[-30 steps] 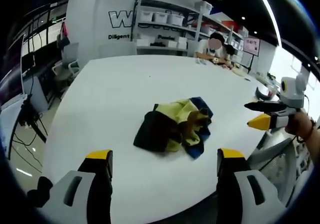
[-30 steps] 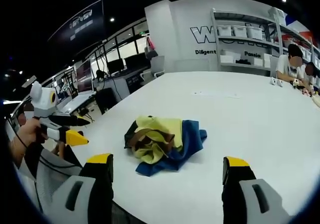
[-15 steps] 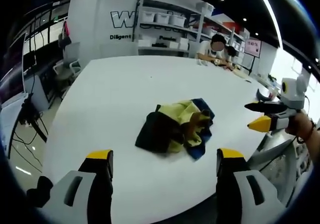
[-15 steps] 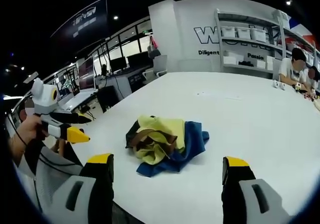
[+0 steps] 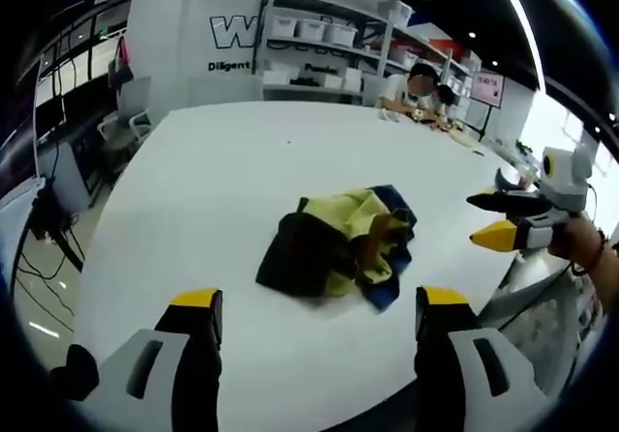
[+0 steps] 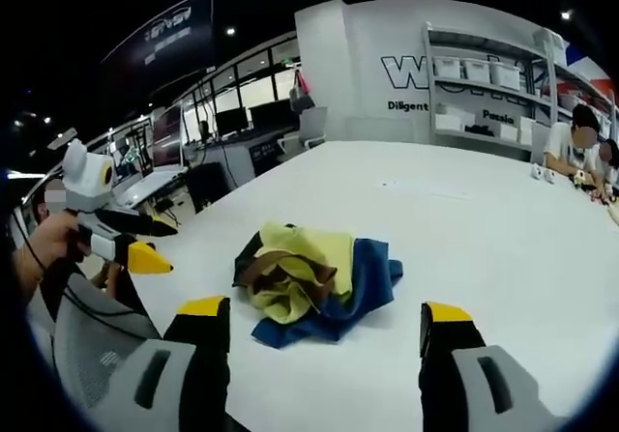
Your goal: Fold the garment on the visible template until the final outline fits inside the template.
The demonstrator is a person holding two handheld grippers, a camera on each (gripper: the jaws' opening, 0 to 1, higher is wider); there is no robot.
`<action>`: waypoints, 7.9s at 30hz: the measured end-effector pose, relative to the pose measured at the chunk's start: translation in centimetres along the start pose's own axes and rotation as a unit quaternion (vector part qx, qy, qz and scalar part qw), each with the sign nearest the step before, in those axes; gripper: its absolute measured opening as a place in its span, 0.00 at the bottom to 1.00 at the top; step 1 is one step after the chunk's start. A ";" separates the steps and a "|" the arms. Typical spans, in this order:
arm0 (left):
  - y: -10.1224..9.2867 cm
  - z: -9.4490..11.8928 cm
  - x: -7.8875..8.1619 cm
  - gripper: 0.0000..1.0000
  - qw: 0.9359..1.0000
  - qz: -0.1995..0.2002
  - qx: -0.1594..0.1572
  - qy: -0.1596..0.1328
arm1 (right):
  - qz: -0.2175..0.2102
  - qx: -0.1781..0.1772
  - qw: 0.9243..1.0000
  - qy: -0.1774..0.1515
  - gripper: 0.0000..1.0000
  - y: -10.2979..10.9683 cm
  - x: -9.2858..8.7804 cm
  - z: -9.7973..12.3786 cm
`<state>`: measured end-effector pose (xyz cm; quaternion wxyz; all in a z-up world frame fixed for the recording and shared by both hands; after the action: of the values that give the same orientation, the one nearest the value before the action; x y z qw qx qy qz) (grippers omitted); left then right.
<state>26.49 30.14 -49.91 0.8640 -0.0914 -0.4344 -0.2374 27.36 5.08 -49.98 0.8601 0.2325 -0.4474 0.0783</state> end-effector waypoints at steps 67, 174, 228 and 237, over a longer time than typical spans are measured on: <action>-0.3 -8.3 -0.5 0.00 0.995 -0.070 -0.058 0.033 | 0.048 -0.008 0.998 0.046 0.00 -3.4 -2.4 -7.2; -0.9 -9.4 -3.0 0.34 0.967 -0.238 -0.074 0.062 | 0.057 0.024 0.990 0.123 0.38 -3.2 -5.8 -4.9; -1.2 -5.6 -3.6 0.02 0.981 -0.157 -0.081 0.078 | 0.079 0.033 0.985 0.151 0.00 -2.8 -6.5 -2.8; -1.6 -3.4 -3.4 0.02 0.980 -0.167 -0.079 0.078 | 0.092 0.042 0.984 0.144 0.00 -1.5 -5.8 -1.4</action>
<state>26.38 28.65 -54.74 0.8336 -0.0668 -0.3547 -0.4181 25.46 4.85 -55.84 0.8940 0.2129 -0.3347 0.2086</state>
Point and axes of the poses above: the point that each gripper's makers call its tool centre point, and the gripper's own axes: z roughly backward along the fingers, y roughly to its left, x roughly out of its top, the point moved 5 cm from there along z, roughly backward along the fingers, and after that the axes turned 14 degrees about -z, right-handed, at the moved point
